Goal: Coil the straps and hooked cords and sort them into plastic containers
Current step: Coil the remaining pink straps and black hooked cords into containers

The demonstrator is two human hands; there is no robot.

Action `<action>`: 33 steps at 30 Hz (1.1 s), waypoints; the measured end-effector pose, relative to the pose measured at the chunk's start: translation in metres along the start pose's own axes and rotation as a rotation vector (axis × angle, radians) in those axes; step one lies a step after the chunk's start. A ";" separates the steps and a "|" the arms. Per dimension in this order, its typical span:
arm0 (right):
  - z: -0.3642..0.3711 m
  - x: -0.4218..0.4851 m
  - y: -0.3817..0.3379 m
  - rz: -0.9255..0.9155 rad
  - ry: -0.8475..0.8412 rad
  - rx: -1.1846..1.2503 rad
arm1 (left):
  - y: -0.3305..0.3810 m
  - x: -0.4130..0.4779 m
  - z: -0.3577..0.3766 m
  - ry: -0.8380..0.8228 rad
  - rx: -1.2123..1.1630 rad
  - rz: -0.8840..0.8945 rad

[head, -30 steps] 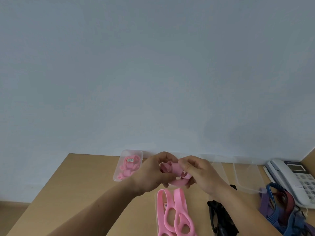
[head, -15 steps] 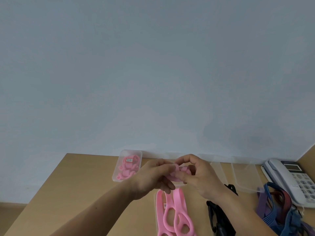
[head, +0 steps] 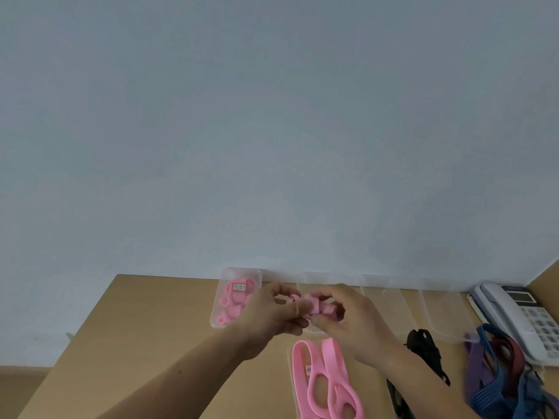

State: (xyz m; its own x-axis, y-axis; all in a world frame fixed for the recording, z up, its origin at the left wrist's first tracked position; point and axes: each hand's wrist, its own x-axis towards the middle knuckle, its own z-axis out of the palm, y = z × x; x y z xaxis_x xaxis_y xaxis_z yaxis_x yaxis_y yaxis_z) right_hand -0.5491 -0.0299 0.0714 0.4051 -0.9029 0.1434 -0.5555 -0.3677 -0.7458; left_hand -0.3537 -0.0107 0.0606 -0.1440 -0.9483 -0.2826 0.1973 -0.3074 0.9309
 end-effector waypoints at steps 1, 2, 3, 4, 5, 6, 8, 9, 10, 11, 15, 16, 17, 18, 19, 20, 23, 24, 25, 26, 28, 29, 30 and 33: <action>0.002 0.001 0.000 0.009 0.000 -0.024 | -0.002 0.003 -0.003 -0.014 0.028 -0.004; 0.004 0.003 0.001 0.027 -0.006 -0.035 | -0.005 0.006 -0.006 -0.031 0.071 -0.010; 0.006 0.004 0.002 0.056 -0.013 -0.032 | -0.009 0.010 -0.009 -0.043 0.125 -0.015; 0.008 0.006 0.005 0.090 -0.019 -0.018 | -0.012 0.014 -0.012 -0.053 0.192 -0.014; 0.009 0.007 0.009 0.125 -0.023 0.001 | -0.015 0.020 -0.013 -0.060 0.276 -0.001; 0.009 0.008 0.014 0.162 -0.025 0.016 | -0.018 0.026 -0.014 -0.066 0.377 0.022; 0.008 0.013 0.026 0.232 -0.042 0.041 | -0.023 0.039 -0.011 -0.062 0.591 0.081; 0.007 0.017 0.033 0.259 -0.057 0.060 | -0.025 0.047 -0.009 -0.049 0.677 0.111; 0.006 0.023 0.040 0.280 -0.072 0.074 | -0.028 0.057 -0.006 -0.034 0.734 0.135; 0.004 0.029 0.045 0.291 -0.077 0.075 | -0.030 0.065 -0.004 -0.024 0.771 0.153; -0.002 0.070 0.081 0.310 -0.126 -0.003 | -0.042 0.108 0.002 -0.010 0.914 0.166; -0.002 0.081 0.092 0.323 -0.158 -0.023 | -0.045 0.119 0.002 0.001 0.955 0.156; -0.002 0.092 0.104 0.329 -0.188 -0.040 | -0.049 0.130 0.001 0.014 1.010 0.149; 0.001 0.103 0.117 0.332 -0.216 -0.059 | -0.053 0.141 -0.001 0.026 1.084 0.145; 0.005 0.112 0.127 0.336 -0.244 -0.080 | -0.057 0.150 -0.003 0.034 1.166 0.147; 0.008 0.120 0.135 0.343 -0.274 -0.105 | -0.061 0.158 -0.006 0.038 1.242 0.151; 0.022 0.143 0.158 0.371 -0.324 -0.100 | -0.066 0.180 -0.009 0.019 1.393 0.159; 0.026 0.148 0.163 0.378 -0.339 -0.090 | -0.066 0.186 -0.009 0.008 1.441 0.163; 0.032 0.153 0.167 0.389 -0.359 -0.087 | -0.066 0.192 -0.008 0.003 1.487 0.166; 0.036 0.157 0.171 0.400 -0.382 -0.090 | -0.066 0.196 -0.007 0.007 1.531 0.172; 0.044 0.163 0.177 0.398 -0.413 -0.111 | -0.069 0.203 -0.006 0.034 1.609 0.191; 0.046 0.165 0.180 0.396 -0.426 -0.125 | -0.072 0.206 -0.006 0.045 1.642 0.206; 0.048 0.167 0.181 0.396 -0.440 -0.140 | -0.075 0.207 -0.006 0.049 1.672 0.222; 0.053 0.168 0.181 0.377 -0.458 -0.196 | -0.080 0.208 -0.002 0.058 1.726 0.289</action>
State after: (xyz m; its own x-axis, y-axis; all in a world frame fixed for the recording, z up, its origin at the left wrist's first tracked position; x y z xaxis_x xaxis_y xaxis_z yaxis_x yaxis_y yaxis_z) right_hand -0.5438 -0.2361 -0.0740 0.4009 -0.8078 -0.4321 -0.8265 -0.1155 -0.5510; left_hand -0.3977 -0.1834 -0.0726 -0.2541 -0.9659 -0.0489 -0.9639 0.2487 0.0950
